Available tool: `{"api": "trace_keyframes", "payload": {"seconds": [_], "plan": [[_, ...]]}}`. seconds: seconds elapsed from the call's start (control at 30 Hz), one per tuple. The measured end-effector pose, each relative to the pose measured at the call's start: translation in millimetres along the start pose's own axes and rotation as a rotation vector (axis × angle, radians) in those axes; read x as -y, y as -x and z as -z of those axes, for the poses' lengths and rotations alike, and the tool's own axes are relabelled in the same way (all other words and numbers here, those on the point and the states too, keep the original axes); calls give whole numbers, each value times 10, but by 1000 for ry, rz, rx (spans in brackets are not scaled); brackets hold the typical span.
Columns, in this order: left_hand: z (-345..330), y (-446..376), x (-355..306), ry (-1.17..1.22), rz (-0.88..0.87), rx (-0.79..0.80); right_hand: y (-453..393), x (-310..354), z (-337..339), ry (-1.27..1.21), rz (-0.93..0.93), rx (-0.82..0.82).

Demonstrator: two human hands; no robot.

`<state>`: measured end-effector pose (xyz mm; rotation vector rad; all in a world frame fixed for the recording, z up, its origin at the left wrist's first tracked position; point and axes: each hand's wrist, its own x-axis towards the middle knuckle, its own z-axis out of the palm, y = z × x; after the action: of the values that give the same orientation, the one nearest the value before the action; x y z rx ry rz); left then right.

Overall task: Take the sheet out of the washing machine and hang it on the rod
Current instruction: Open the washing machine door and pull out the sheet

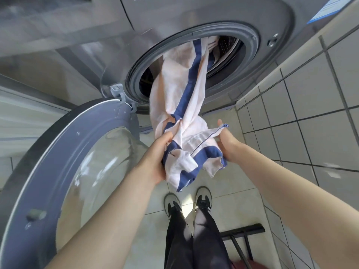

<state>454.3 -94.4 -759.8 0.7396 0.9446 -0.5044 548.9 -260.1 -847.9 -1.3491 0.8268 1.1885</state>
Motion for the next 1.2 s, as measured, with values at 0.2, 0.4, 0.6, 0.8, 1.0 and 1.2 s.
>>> {"api": "trace_keyframes", "payload": {"seconds": [0.2,0.4,0.6,0.8,1.0,1.2], "plan": [[175,39,126,-23,61,-38,172,-115,-48,-96,-159,327],[194,101,157,-199,27,-238,332,-29,-33,-148,-110,277],[170,112,284,-791,-425,-325,447,96,39,96,33,231],[123,208,506,-1534,-540,-387,655,79,-236,135,140,309],[183,328,781,-1439,-704,-207,766,-149,-488,472,357,-54],[271,492,746,-547,-461,-344,884,-285,-374,575,479,-131]]}}
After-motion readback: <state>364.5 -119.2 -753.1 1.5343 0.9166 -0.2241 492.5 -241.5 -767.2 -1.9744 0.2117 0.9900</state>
